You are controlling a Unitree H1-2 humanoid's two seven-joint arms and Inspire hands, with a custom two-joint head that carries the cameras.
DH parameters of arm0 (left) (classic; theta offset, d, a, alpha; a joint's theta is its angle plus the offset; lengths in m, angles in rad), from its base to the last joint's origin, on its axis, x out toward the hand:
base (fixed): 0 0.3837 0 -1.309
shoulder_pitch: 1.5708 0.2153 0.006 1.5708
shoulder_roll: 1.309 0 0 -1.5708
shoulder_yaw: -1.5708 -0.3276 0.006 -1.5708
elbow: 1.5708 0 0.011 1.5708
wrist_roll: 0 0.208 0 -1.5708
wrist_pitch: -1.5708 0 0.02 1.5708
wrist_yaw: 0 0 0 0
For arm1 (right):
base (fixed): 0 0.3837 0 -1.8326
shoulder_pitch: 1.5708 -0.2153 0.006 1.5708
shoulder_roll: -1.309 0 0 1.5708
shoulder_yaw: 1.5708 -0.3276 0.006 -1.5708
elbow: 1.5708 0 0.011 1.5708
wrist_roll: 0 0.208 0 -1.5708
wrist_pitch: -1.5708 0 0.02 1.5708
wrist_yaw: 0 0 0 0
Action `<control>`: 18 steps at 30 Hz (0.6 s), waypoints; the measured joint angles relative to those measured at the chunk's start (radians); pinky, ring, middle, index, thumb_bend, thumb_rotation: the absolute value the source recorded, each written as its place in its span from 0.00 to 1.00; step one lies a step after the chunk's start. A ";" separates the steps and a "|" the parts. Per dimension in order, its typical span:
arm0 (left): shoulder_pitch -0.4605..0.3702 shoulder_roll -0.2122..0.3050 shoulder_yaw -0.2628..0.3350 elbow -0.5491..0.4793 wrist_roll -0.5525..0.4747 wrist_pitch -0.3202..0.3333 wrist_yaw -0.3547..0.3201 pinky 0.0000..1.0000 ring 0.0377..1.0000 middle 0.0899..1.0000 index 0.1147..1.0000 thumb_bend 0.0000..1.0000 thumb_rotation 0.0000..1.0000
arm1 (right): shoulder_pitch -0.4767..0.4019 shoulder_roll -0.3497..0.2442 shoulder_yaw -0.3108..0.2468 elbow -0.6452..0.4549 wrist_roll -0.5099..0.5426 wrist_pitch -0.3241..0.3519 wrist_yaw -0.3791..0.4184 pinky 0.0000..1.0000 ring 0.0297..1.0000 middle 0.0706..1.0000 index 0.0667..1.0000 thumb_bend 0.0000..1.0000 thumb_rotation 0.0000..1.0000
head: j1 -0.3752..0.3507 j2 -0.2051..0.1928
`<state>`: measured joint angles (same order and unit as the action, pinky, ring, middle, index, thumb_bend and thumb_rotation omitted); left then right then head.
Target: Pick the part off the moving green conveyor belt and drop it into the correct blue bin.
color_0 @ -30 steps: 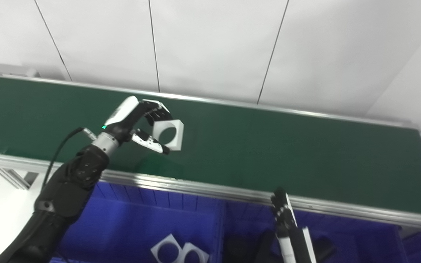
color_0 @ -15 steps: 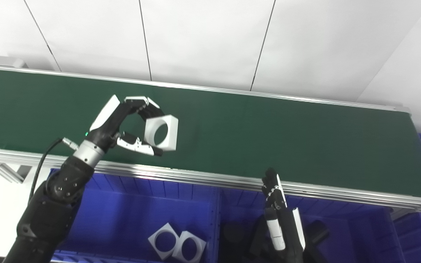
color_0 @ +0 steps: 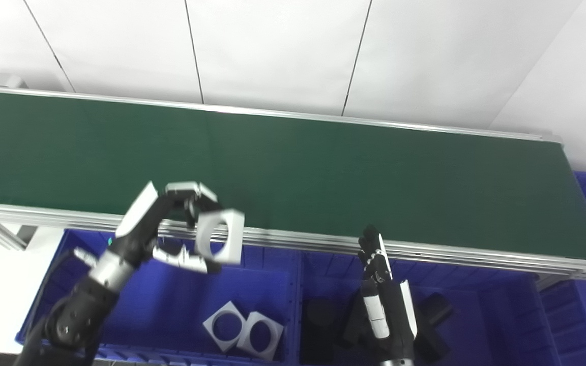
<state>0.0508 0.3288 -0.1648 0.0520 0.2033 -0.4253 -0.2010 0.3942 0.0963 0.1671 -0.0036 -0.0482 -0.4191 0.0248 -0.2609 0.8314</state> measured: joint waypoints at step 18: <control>0.049 0.047 -0.049 -0.096 0.147 0.100 -0.080 0.50 0.45 0.45 0.41 0.50 0.00 | 0.032 -0.043 0.020 -0.041 0.030 0.000 -0.004 1.00 1.00 1.00 1.00 0.71 0.88 | 0.035 -0.009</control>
<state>0.1000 0.3763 -0.2138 -0.0443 0.3500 -0.3256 -0.2813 0.4264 0.0533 0.1873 -0.0443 -0.0179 -0.4190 0.0207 -0.2255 0.8222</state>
